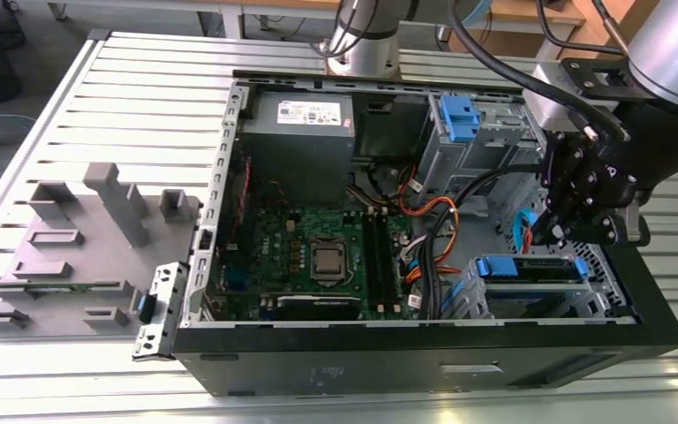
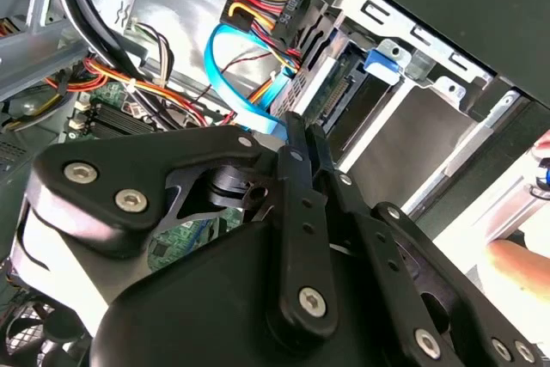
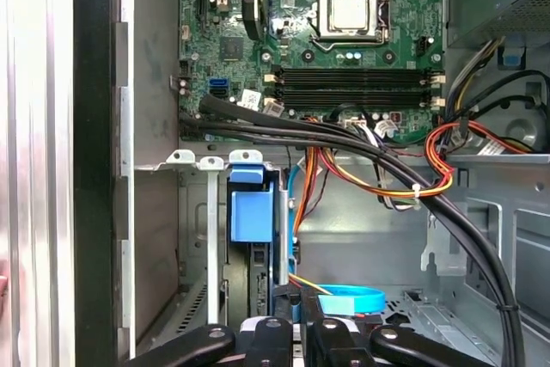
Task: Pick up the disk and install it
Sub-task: 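Insert the first disk wire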
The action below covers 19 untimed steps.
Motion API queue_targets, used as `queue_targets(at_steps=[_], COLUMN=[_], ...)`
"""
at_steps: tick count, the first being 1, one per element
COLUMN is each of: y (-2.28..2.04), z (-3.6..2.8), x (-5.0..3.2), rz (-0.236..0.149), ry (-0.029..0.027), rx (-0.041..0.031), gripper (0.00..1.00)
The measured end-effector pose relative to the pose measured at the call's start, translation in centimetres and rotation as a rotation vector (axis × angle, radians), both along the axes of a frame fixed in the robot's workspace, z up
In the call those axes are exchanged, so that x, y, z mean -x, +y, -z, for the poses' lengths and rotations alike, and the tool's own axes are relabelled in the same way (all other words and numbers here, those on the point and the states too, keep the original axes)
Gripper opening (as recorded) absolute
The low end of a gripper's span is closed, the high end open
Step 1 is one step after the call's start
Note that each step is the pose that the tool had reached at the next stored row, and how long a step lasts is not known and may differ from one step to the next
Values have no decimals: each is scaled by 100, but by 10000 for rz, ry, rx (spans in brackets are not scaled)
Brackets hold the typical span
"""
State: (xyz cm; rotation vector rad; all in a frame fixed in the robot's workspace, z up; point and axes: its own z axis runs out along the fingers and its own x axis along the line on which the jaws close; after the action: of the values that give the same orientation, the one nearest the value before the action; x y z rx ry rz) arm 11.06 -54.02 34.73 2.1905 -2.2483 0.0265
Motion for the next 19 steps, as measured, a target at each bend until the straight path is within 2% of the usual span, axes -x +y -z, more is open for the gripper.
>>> queue_targets(at_steps=[6,11,16,19], y=[-13,-19,-89,-116], z=[13,33,49,71], x=[-1,-18,-20,-22], rz=[275,296,296,296], ry=[2,31,45,51], rx=[31,41,40,40], gripper=[16,16,16,16])
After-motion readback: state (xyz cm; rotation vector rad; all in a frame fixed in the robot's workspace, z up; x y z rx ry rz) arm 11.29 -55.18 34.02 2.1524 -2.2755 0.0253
